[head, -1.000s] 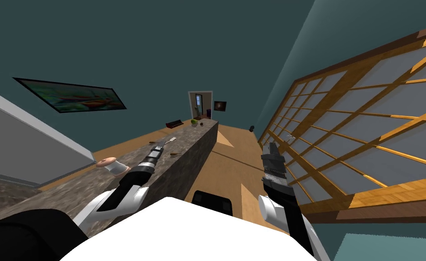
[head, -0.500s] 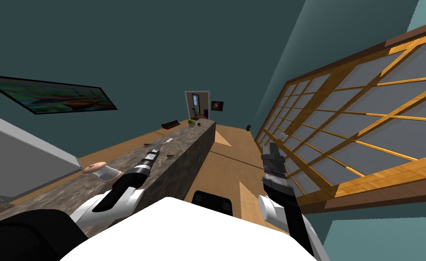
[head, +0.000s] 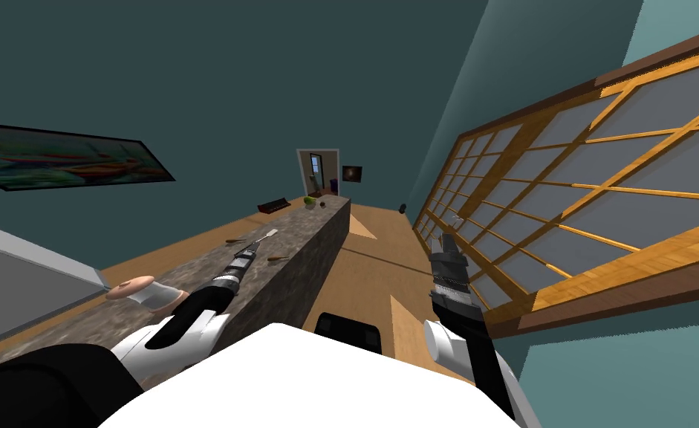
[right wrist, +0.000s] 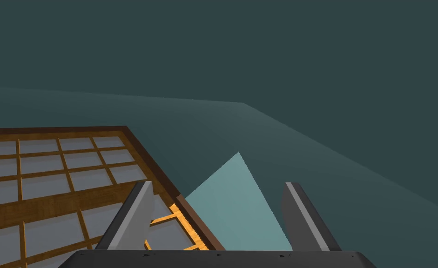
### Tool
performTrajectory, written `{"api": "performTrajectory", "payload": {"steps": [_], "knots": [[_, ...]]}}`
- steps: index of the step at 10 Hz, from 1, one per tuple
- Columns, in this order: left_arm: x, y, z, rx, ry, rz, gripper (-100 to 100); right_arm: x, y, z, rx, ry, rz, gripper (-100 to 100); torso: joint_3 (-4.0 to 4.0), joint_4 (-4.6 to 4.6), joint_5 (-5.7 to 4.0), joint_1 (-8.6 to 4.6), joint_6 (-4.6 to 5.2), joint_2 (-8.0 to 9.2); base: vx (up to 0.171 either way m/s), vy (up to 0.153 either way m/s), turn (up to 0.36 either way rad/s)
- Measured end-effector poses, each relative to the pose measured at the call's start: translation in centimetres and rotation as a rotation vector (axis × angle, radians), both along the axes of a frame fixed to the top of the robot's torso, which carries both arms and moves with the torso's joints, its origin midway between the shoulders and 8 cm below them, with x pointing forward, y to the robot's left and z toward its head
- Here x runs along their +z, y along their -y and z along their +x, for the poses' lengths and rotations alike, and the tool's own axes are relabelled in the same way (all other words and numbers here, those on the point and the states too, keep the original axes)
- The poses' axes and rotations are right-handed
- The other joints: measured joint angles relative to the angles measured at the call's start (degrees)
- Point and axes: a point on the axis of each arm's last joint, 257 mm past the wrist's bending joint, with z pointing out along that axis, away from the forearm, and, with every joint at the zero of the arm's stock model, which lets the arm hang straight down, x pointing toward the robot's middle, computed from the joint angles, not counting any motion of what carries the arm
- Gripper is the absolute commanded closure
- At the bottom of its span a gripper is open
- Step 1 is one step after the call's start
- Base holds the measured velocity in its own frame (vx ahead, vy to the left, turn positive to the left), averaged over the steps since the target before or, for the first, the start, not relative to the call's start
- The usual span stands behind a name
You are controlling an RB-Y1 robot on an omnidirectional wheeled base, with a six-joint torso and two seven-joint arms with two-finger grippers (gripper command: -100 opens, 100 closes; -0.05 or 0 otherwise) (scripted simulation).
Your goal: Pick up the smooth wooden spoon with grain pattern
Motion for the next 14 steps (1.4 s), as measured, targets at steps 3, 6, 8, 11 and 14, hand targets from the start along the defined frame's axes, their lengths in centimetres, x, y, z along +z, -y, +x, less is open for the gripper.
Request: {"api": "performTrajectory", "payload": {"steps": [3,6,8,11,14], "knots": [[-2.1,-1.8,-2.5,0.072,-0.09,-0.022,-100,0.0,0.0,0.0,0.0,0.0,0.0,0,-0.04,-0.01,0.01,0.04,0.01,-0.07,0.028,0.018,-0.085],[-3.5,-2.7,-4.4,0.126,-0.158,-0.048,-100,0.0,0.0,0.0,0.0,0.0,0.0,0,-0.02,-0.01,0.0,0.0,0.01,-0.04,0.023,0.012,-0.065],[-4.7,-3.5,-6.2,0.17,-0.213,-0.07,-100,0.0,0.0,0.0,0.0,0.0,0.0,0,-0.05,-0.02,0.02,0.06,0.0,-0.09,0.039,0.029,-0.086],[-6.1,-4.3,-8.6,0.231,-0.287,-0.107,-100,0.0,0.0,0.0,0.0,0.0,0.0,0,-0.08,-0.03,0.01,0.05,-0.02,-0.13,0.055,0.03,-0.088],[-7.7,-4.8,-10.7,0.283,-0.351,-0.144,-100,0.0,0.0,0.0,0.0,0.0,0.0,0,-0.04,-0.02,0.01,0.01,-0.02,-0.05,0.032,0.023,-0.044]]}}
